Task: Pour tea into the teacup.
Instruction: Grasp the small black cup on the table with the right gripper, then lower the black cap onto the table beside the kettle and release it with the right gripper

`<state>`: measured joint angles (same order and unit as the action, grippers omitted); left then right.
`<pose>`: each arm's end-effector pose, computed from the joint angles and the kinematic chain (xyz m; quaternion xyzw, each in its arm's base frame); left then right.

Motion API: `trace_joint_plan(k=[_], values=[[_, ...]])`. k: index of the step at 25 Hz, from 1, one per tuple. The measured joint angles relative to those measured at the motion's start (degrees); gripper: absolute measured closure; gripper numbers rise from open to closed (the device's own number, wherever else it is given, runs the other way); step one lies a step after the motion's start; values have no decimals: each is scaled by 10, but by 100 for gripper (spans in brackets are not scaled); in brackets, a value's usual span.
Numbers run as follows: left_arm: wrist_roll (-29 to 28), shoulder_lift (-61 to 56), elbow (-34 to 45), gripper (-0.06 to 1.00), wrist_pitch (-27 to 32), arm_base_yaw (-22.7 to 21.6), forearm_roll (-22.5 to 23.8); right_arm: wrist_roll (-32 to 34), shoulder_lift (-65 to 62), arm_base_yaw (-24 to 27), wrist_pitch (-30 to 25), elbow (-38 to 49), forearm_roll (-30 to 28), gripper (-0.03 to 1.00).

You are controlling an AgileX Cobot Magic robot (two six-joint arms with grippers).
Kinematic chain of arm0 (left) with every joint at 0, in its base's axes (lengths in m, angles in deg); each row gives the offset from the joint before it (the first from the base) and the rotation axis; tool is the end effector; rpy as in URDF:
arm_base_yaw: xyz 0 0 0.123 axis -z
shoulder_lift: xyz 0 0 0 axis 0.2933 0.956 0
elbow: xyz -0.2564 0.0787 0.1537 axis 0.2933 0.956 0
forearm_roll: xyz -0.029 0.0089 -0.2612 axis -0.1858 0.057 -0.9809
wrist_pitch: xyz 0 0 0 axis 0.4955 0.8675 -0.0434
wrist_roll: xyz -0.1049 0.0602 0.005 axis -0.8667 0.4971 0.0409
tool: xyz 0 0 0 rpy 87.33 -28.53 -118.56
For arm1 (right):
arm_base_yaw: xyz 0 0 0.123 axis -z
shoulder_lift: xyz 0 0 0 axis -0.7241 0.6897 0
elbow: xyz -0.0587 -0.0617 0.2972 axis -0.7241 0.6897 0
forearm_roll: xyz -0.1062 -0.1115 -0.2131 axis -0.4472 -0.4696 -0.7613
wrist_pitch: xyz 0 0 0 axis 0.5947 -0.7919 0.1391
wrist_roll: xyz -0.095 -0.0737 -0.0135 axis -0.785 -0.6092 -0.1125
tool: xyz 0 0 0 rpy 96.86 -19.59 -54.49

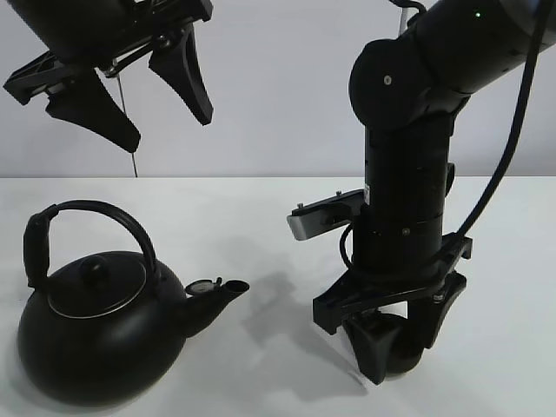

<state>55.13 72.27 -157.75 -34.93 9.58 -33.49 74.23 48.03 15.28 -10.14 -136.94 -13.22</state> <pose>0.3264 -0.1982 0.2727 0.0608 0.9573 -0.2198 0.1778 0.3113 0.1862 0.1066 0.3065 -0.9507 0.0165 0.0443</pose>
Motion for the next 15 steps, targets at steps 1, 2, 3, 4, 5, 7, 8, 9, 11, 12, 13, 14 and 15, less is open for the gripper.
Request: trace_joint_plan(k=[1,2,3,4,5,7,8,9,11,12,13,14,15], values=[[0,0,0,42,0,0,0,0,0,0,0,0,0,53],[0,0,0,42,0,0,0,1,0,0,0,0,1,58],[0,0,0,42,0,0,0,0,0,0,0,0,1,57],[0,0,0,42,0,0,0,0,0,0,0,0,1,57],[0,0,0,42,0,0,0,0,0,0,0,-1,2,57],[0,0,0,42,0,0,0,0,-1,0,0,-1,2,57],[0,0,0,42,0,0,0,0,-4,0,0,-1,2,57],[0,0,0,42,0,0,0,0,-11,0,1,-1,2,57],[0,0,0,42,0,0,0,0,-31,0,6,-1,2,57],[0,0,0,42,0,0,0,0,-44,0,11,-1,3,57],[0,0,0,42,0,0,0,0,-56,0,13,-1,8,57],[0,0,0,42,0,0,0,0,-69,0,15,-1,8,57],[0,0,0,42,0,0,0,0,-77,0,18,-1,15,57]])
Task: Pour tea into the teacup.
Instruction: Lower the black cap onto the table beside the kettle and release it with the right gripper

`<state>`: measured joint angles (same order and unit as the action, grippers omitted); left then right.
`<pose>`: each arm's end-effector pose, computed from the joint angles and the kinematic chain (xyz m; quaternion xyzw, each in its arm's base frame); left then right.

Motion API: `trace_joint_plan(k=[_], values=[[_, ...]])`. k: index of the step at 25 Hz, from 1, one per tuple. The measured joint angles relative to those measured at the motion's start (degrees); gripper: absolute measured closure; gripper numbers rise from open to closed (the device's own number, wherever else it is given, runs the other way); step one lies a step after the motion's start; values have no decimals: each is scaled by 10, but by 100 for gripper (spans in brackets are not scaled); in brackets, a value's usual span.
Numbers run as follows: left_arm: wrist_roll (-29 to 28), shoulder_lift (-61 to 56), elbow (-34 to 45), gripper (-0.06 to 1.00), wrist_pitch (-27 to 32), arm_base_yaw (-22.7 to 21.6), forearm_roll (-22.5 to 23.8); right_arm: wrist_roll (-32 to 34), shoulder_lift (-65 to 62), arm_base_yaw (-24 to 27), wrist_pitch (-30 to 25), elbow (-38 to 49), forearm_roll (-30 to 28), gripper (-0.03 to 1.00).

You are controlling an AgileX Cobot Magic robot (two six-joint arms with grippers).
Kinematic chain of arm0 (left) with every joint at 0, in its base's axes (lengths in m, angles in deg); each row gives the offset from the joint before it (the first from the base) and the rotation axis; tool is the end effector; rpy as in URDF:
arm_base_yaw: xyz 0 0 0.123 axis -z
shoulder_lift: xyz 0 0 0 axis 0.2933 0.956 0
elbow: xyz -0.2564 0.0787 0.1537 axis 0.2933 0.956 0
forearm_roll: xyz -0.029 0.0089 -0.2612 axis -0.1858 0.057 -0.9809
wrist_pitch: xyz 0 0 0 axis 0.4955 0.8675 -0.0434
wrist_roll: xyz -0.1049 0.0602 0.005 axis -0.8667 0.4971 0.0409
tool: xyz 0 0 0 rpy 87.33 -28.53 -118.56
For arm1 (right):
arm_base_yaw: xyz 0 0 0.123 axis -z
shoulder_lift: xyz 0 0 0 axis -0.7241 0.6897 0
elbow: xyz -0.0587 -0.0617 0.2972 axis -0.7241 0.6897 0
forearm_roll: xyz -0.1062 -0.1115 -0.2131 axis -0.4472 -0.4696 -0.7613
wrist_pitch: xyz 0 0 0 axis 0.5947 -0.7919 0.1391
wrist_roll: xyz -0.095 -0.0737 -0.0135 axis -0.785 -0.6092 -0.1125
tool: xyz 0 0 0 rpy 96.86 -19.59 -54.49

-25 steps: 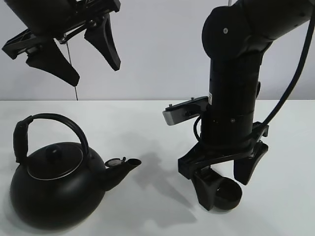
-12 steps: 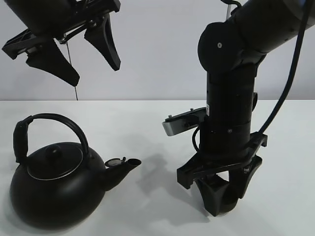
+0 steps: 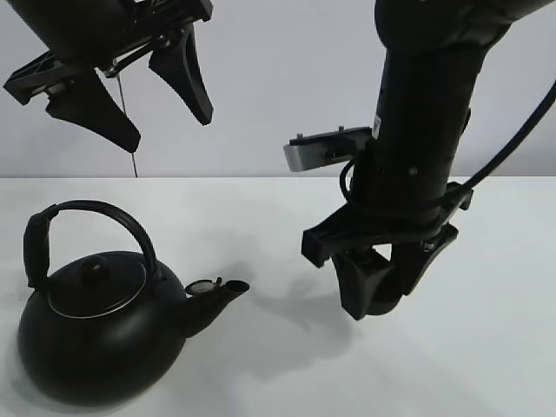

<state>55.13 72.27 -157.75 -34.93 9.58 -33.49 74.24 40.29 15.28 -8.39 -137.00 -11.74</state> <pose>0.3264 -0.1982 0.2727 0.0608 0.9573 -0.2198 0.1778 0.3124 0.1898 0.1561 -0.2990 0.9535 0.0129 0.0343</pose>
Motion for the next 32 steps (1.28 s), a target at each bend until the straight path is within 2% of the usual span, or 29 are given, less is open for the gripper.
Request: trace_joint_plan(k=[7,14,20,26,32], values=[[0,0,0,42,0,0,0,-8,-17,0,13,0,22,57],[0,0,0,42,0,0,0,-87,-17,0,22,0,29,57],[0,0,0,42,0,0,0,-123,-17,0,39,0,42,57],[0,0,0,42,0,0,0,-219,-12,0,41,0,48,57],[0,0,0,42,0,0,0,-236,10,0,57,0,64,57]])
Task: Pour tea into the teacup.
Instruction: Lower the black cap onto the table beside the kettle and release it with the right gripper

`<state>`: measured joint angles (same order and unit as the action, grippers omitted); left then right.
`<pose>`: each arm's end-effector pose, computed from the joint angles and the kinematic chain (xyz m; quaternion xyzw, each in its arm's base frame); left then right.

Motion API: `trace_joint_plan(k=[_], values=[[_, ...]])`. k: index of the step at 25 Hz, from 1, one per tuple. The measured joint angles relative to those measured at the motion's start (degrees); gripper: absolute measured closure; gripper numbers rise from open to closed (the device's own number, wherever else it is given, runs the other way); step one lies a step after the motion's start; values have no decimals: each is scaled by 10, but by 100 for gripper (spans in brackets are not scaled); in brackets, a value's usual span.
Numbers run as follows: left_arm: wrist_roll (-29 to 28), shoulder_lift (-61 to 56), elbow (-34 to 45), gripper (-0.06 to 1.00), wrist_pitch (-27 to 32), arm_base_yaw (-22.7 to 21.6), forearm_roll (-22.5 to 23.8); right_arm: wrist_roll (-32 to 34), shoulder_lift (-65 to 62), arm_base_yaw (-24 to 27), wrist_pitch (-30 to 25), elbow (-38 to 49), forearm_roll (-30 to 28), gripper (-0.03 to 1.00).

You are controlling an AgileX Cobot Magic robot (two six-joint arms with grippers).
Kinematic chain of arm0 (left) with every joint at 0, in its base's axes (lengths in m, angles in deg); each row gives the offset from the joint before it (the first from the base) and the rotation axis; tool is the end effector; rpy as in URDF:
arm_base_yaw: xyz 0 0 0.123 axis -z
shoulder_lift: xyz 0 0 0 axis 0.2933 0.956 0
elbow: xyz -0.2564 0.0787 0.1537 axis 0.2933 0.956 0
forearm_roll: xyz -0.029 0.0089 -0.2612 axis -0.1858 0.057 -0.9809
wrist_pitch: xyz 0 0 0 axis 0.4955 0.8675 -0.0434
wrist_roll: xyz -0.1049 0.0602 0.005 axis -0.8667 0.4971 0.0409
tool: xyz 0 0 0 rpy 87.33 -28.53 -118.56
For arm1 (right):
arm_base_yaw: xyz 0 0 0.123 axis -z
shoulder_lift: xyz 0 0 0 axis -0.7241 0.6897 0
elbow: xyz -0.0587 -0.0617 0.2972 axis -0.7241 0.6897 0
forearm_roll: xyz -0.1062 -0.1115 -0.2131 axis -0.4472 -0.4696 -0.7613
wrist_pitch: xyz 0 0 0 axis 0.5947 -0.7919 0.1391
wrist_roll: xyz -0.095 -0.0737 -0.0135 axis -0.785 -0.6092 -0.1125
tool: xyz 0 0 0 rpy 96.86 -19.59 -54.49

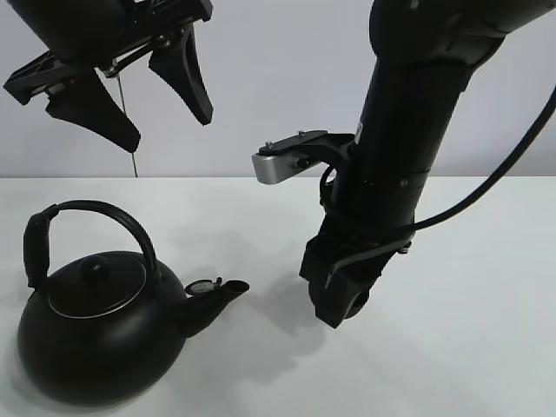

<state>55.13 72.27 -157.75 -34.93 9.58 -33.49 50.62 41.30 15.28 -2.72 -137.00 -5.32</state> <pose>0.3264 -0.1982 0.2727 0.0608 0.9573 -0.2198 0.1778 0.3184 0.2047 0.1514 -0.4548 0.8860 0.0500 0.0754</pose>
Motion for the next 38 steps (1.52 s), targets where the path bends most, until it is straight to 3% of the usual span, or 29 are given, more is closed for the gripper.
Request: trace_joint_plan(k=[9,16,27,38], values=[[0,0,0,42,0,0,0,-26,20,0,42,0,47,57],[0,0,0,42,-1,0,0,-35,49,-24,56,0,49,57],[0,0,0,42,-6,0,0,7,80,-40,104,-27,46,57],[0,0,0,42,-7,0,0,9,93,-40,99,-29,58,57]])
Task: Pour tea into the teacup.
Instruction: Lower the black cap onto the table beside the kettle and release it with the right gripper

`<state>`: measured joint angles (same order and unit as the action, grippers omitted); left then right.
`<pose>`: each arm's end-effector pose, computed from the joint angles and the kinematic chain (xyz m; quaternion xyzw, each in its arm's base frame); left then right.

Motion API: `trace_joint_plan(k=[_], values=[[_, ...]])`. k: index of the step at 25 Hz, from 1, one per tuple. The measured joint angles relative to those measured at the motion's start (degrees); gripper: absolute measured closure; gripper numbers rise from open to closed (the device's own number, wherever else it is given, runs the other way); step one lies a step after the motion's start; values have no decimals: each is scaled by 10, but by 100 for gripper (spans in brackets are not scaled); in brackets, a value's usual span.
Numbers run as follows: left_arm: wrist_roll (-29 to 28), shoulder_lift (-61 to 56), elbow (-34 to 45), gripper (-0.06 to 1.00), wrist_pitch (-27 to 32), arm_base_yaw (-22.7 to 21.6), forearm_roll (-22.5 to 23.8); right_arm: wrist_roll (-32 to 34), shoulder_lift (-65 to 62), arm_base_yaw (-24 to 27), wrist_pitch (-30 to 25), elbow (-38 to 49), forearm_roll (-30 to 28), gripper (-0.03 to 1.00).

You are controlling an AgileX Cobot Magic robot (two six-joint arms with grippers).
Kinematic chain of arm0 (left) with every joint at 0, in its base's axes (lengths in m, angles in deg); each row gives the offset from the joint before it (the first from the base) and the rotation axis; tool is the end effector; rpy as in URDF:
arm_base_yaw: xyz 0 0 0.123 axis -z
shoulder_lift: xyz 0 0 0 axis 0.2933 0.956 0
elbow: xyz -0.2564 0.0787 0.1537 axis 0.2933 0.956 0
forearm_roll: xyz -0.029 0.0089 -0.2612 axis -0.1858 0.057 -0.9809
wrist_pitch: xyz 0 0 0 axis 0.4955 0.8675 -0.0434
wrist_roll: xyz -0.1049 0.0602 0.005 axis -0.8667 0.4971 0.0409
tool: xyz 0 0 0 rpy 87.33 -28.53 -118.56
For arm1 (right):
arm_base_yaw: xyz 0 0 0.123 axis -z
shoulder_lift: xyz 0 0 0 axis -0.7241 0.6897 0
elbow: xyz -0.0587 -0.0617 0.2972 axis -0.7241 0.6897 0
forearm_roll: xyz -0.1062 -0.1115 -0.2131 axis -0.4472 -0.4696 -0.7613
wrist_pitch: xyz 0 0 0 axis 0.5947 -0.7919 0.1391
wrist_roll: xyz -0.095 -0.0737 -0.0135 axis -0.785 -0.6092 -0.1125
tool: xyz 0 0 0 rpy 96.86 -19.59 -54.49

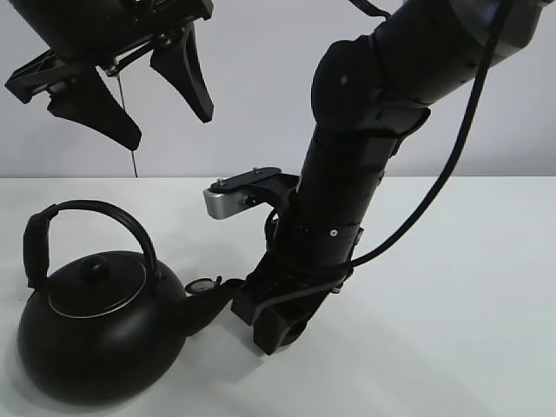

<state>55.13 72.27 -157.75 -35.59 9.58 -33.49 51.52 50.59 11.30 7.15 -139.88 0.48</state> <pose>0.3277 -0.1984 0.2733 0.0597 0.9561 -0.2209 0.1832 0.3292 0.2509 0.1040 -0.4375 0.8897 0.0835 0.1006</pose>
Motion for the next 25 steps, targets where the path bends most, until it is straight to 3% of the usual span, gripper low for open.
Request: trace_joint_plan(k=[25], values=[[0,0,0,42,-2,0,0,27,1,0,-27,-2,8,52]])
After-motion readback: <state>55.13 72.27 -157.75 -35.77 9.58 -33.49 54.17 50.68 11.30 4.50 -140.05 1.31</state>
